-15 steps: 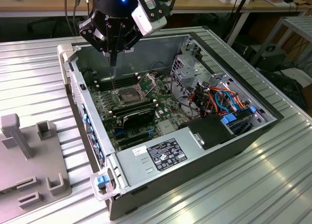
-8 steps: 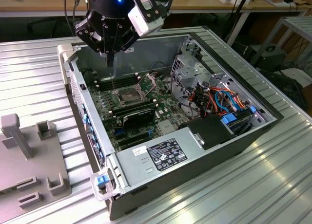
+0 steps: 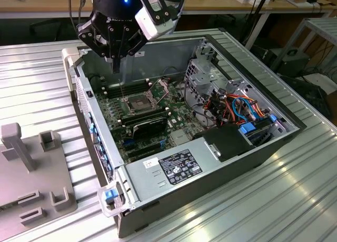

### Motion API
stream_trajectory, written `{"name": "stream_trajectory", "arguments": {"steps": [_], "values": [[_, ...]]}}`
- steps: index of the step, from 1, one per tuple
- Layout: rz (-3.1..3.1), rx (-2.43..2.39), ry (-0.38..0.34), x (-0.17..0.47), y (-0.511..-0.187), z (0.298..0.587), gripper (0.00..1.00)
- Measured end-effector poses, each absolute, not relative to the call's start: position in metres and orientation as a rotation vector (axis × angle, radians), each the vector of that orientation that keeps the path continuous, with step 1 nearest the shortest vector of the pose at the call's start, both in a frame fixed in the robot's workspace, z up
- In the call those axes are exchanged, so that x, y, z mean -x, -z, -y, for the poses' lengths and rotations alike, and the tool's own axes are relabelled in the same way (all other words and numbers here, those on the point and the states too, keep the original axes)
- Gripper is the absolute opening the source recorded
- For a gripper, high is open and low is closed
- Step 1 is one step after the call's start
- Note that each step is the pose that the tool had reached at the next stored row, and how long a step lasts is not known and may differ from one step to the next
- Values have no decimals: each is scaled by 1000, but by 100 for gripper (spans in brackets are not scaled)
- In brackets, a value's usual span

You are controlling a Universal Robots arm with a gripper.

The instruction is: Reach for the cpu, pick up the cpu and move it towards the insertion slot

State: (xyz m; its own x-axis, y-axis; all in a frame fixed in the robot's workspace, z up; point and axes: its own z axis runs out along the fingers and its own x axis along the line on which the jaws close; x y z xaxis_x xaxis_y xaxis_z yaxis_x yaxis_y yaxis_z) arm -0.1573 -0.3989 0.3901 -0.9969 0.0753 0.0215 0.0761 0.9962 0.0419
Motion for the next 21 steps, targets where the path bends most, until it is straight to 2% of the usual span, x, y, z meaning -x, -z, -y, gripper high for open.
{"name": "stream_trajectory", "arguments": {"steps": [21], "values": [[3106,118,66,171,-388,399,11]]}}
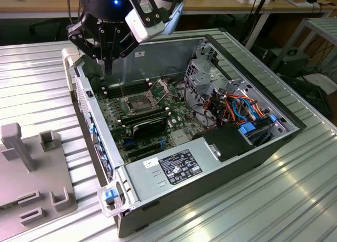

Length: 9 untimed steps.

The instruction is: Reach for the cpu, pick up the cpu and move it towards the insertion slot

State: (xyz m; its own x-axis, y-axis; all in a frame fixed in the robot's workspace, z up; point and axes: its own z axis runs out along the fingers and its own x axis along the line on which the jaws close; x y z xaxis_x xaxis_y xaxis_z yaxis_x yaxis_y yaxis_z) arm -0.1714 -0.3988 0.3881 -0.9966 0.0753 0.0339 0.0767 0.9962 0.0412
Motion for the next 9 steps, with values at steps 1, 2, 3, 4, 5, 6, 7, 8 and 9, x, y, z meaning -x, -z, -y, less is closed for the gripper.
{"name": "stream_trajectory", "arguments": {"steps": [1,2,3,4,5,6,7,8,9], "values": [[3106,118,66,172,-388,399,11],[3106,118,66,173,-388,399,11],[3106,118,66,175,-388,399,11],[3106,118,66,175,-388,399,11],[3106,118,66,176,-388,399,11],[3106,118,66,177,-388,399,11],[3106,118,66,178,-387,399,11],[3106,118,66,178,-387,399,11],[3106,118,66,179,-387,399,11]]}}
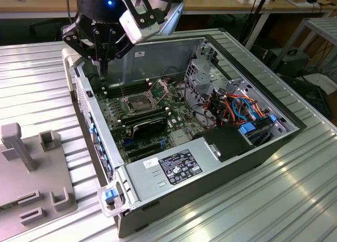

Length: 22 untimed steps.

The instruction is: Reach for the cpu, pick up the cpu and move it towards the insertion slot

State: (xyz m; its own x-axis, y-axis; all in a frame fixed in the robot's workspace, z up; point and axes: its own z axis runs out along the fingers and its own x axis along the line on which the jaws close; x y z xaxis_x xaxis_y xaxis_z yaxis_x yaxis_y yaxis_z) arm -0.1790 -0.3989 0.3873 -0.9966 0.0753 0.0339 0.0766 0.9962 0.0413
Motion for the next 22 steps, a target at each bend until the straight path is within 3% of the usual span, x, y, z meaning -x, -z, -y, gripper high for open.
{"name": "stream_trajectory", "arguments": {"steps": [22], "values": [[3106,118,67,195,-385,399,11]]}}
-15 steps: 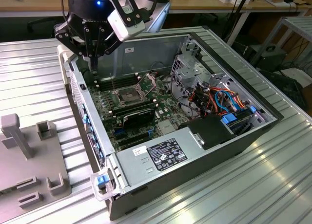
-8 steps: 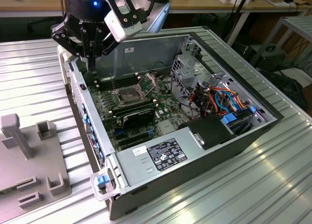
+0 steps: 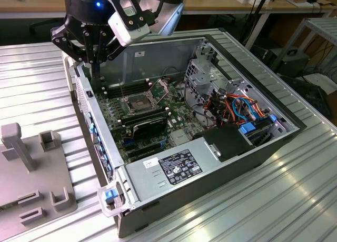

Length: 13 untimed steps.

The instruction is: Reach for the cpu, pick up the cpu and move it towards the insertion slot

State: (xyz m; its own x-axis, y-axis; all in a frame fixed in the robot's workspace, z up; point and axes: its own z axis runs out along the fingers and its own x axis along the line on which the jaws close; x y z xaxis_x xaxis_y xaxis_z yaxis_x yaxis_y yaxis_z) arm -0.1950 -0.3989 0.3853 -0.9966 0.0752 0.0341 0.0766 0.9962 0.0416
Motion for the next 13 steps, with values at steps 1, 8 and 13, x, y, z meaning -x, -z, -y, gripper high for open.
{"name": "stream_trajectory", "arguments": {"steps": [1,8,13], "values": [[3106,118,67,196,-385,399,11],[3106,118,67,201,-384,399,11],[3106,118,67,205,-384,399,11]]}}
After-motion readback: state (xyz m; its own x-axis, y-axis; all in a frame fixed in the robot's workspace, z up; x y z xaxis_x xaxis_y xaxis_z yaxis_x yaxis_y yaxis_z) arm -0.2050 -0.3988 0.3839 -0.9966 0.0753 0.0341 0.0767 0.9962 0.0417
